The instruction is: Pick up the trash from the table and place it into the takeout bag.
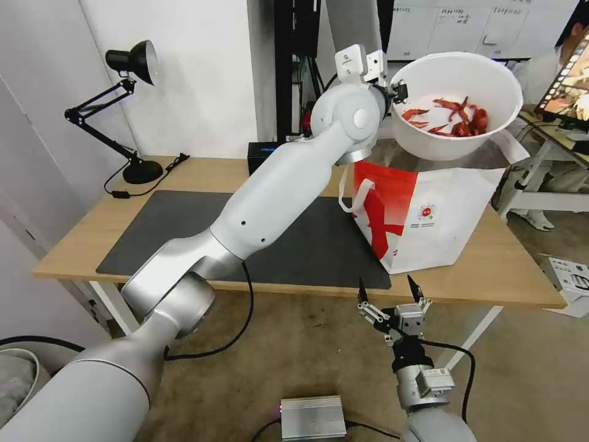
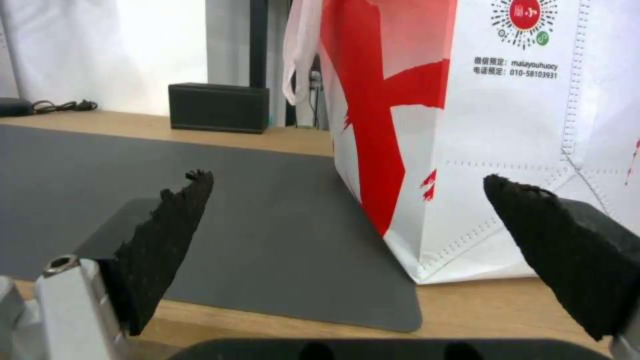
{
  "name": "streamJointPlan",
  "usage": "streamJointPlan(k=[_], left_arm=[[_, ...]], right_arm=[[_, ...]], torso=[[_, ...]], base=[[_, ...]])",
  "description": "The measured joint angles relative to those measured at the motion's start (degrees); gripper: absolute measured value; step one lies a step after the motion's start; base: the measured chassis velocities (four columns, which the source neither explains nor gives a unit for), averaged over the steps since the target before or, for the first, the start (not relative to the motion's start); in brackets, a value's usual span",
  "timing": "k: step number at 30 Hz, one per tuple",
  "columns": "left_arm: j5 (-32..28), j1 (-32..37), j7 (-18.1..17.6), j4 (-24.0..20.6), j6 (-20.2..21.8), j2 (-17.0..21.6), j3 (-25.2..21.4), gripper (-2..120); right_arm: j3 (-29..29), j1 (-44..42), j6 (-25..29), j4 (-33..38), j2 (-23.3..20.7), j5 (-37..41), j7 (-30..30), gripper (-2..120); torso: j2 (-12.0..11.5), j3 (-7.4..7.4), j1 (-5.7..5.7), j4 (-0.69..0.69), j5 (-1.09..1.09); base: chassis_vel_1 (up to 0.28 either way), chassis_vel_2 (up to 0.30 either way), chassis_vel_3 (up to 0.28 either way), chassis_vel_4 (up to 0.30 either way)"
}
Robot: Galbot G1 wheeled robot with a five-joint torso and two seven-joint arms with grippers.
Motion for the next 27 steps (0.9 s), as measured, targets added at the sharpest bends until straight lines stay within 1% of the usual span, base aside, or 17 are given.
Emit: streamJointPlan(k=[3, 6, 14, 18, 27], left_arm=[[0.76, 0.79, -0.95, 0.25, -0.11, 0.0, 0.27, 0], [2.22, 1.81, -2.73, 0.9, -0.16, 0.0, 0.93, 0], [2.91, 2.74, -5.54, 1.49, 0.56, 0.0, 1.45, 0], [3.39, 3.12, -6.37, 1.53, 1.25, 0.0, 2.06, 0], [5.06, 4.34, -7.04, 1.61, 1.58, 0.0, 3.38, 0]], right_arm=[[0.0, 0.0, 0.0, 0.0, 0.0, 0.0, 0.0, 100], [0.0, 0.0, 0.0, 0.0, 0.0, 0.0, 0.0, 100], [0.0, 0.0, 0.0, 0.0, 0.0, 0.0, 0.0, 100], [0.0, 0.0, 0.0, 0.0, 0.0, 0.0, 0.0, 100], [0.0, 0.0, 0.0, 0.0, 0.0, 0.0, 0.0, 100]], torso=[[0.0, 0.0, 0.0, 0.0, 0.0], [0.0, 0.0, 0.0, 0.0, 0.0], [0.0, 0.0, 0.0, 0.0, 0.0], [0.0, 0.0, 0.0, 0.0, 0.0], [0.0, 0.0, -0.01, 0.0, 0.0]], base=[[0.0, 0.0, 0.0, 0.0], [0.0, 0.0, 0.0, 0.0], [0.0, 0.0, 0.0, 0.0], [0.0, 0.0, 0.0, 0.0], [0.0, 0.0, 0.0, 0.0]])
